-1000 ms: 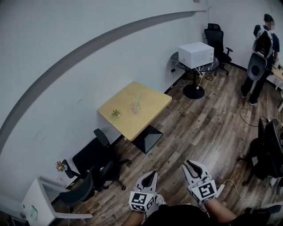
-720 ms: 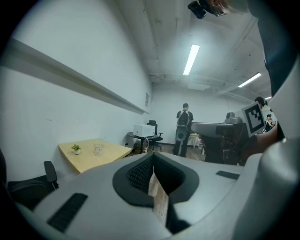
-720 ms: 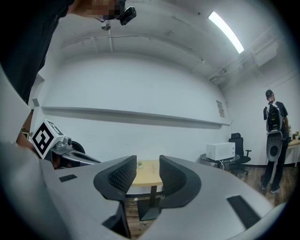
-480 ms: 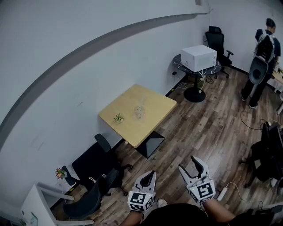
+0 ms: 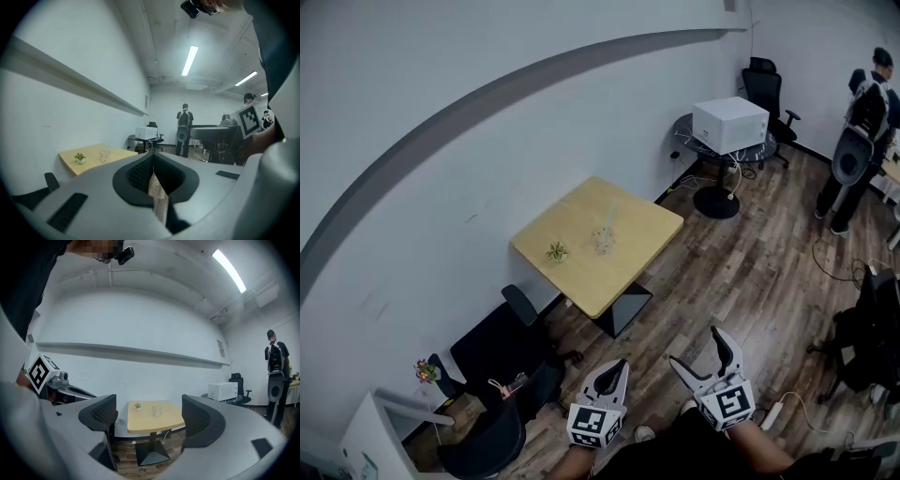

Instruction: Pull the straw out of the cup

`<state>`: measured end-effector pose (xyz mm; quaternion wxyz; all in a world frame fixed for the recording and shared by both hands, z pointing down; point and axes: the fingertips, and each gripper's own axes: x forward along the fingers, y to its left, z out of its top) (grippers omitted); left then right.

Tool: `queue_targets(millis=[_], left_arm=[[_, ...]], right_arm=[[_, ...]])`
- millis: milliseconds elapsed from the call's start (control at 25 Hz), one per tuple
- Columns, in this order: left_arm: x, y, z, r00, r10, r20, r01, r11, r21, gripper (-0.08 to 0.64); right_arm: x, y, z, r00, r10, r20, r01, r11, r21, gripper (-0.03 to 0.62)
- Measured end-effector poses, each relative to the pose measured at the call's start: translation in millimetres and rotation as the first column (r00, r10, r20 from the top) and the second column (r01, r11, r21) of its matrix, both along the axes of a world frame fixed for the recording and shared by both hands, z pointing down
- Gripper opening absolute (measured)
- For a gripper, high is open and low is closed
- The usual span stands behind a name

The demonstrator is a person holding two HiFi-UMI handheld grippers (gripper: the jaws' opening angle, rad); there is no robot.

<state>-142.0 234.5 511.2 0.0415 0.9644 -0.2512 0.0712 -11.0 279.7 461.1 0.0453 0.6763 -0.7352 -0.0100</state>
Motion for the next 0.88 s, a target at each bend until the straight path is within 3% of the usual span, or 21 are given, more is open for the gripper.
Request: queue_targets(millis=[240,880], left_arm=[[16,-28,7,1.0,-0.032,-0.001,0.031,0.999,-0.035,0.02],[109,-126,16,0.993,-0.112,0.027,0.113,0.992,-0.056,0.02]], right_arm=[[17,-45,8,0.999,-0.037,0.009,0.038,0.999,-0.024,0.595],[115,-152,16,0.992,-0.128,-0.015,0.127,0.99,-0.054,0.597]])
